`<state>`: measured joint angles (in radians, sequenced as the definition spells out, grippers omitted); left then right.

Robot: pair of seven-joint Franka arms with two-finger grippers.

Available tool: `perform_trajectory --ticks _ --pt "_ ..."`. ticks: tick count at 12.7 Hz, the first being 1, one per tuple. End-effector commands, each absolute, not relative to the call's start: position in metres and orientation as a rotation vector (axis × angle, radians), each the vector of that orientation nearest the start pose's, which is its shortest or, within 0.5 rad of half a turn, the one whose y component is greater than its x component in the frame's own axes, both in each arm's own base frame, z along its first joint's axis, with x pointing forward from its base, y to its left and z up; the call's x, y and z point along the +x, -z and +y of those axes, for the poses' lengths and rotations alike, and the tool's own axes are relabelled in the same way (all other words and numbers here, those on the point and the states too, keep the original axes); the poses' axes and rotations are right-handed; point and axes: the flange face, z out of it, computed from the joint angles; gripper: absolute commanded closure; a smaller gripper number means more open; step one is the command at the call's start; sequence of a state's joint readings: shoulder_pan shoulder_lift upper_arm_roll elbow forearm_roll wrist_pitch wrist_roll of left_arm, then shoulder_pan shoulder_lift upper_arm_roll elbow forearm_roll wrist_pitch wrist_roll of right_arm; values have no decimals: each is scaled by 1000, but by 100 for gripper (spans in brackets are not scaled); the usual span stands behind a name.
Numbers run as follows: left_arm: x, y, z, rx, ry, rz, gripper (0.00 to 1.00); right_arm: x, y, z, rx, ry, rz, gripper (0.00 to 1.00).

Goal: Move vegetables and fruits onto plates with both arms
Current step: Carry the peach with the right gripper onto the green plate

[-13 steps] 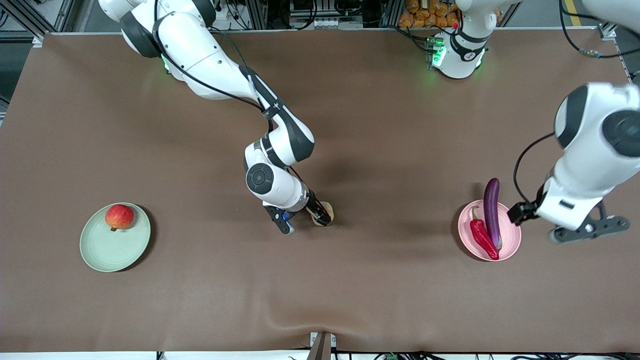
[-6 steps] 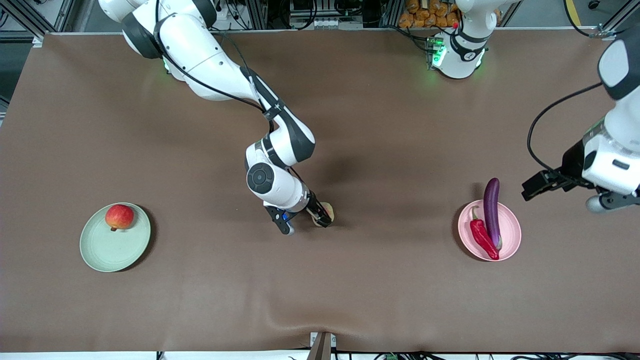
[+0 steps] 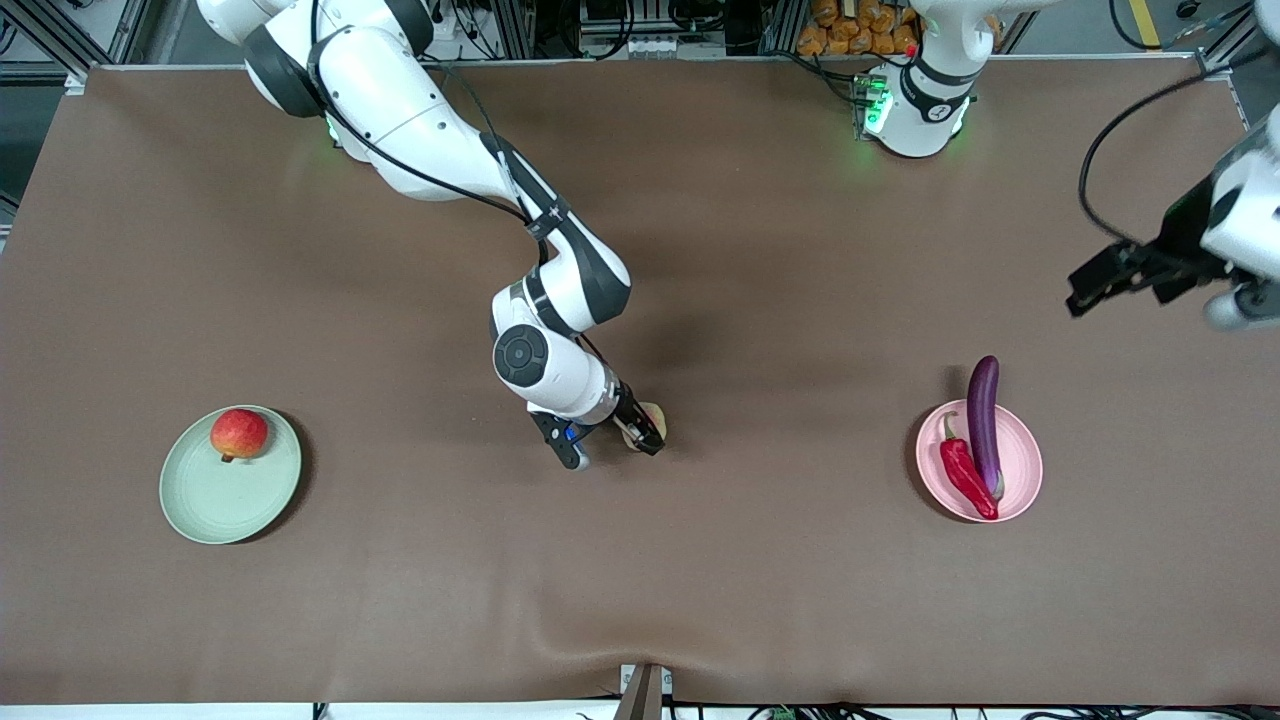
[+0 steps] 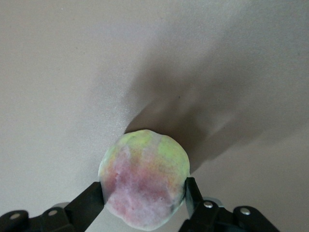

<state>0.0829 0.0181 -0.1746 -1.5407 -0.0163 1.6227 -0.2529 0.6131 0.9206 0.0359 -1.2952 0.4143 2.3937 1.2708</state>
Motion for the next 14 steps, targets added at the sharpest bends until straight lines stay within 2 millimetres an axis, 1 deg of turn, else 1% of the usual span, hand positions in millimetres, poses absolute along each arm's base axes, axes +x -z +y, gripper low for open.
perform_trajectory --ticks 1,2,3,4,5,6,7,8,10,11,12,13,14 --pt "550 -639 -50 -3181 52 -237 0 616 -200 450 -2513 -253 1264 100" --pt "545 -644 -52 -3180 54 -236 0 627 -218 437 -2497 -267 1280 100" --pt "543 -648 -53 -3179 64 -238 0 634 -223 419 -2519 -341 1302 100" --pt "540 -649 -53 -3177 62 -237 0 639 -231 410 -2552 -403 1284 100" --pt "539 -649 -51 -3175 45 -239 0 646 -244 403 -2589 -419 1217 100" --pt "539 -651 -51 -3175 48 -239 0 650 -244 388 -2627 -457 1183 100" --pt "539 -656 -50 -3176 59 -243 0 657 -250 366 -2657 -501 1135 100" --pt "540 -663 -50 -3179 83 -243 0 666 -268 336 -2681 -537 1049 100" --pt "543 -663 -51 -3181 84 -233 0 678 -280 273 -2721 -648 936 100" --pt "543 -662 -51 -3181 81 -233 0 682 -283 238 -2746 -692 843 100" --pt "543 -663 -51 -3181 84 -236 0 689 -284 192 -2777 -716 770 100" --pt "543 -663 -49 -3179 84 -241 0 690 -281 147 -2826 -753 630 100" --pt "543 -663 -49 -3179 86 -241 0 693 -279 103 -2879 -752 485 100"
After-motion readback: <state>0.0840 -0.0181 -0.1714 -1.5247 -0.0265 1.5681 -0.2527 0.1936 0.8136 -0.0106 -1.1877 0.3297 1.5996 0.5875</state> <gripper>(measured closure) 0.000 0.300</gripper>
